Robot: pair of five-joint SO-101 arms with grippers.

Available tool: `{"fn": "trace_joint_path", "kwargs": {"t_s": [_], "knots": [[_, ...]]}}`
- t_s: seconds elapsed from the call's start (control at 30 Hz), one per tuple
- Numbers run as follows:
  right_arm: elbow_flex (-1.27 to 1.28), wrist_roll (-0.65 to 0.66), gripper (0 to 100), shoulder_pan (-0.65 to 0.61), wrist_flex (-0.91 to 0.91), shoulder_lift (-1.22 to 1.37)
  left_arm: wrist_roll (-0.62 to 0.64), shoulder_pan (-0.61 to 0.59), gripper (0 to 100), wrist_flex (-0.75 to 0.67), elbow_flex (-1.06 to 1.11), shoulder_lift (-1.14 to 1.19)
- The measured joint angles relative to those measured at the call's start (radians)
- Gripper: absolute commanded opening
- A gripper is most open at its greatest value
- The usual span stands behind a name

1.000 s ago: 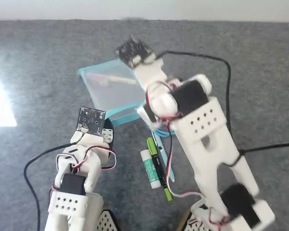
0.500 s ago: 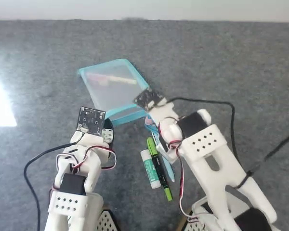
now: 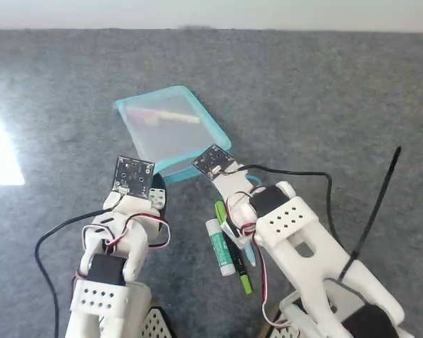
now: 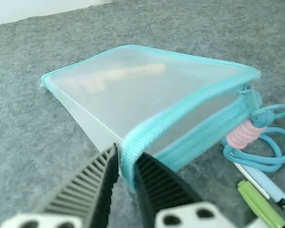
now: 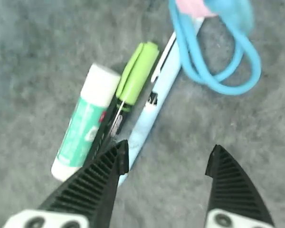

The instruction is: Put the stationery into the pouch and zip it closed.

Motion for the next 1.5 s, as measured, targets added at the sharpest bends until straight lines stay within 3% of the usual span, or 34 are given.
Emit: {"fn": "trace_joint_path", "kwargs": {"t_s": [0.27,0.67,1.17,1.3,1.5], "knots": [[0.046,-0.048,27.0,0.002,-0.084,0.009,0.000,0.000,1,0.000,0.000,0.000],[0.046,-0.054,26.5,0.002,-0.150,0.235,0.000,0.000,1,0.000,0.000,0.000],[0.008,-0.054,1.3,0.017,-0.157,0.331,0.000,0.000,1,0.000,0.000,0.000],[-0.006,-0.052,0.6,0.092,-0.149,0.339,0.000,0.000,1,0.000,0.000,0.000],[-0.117,0.077,0.6,0.229,0.078,0.315,0.000,0.000,1,0.000,0.000,0.000]]}}
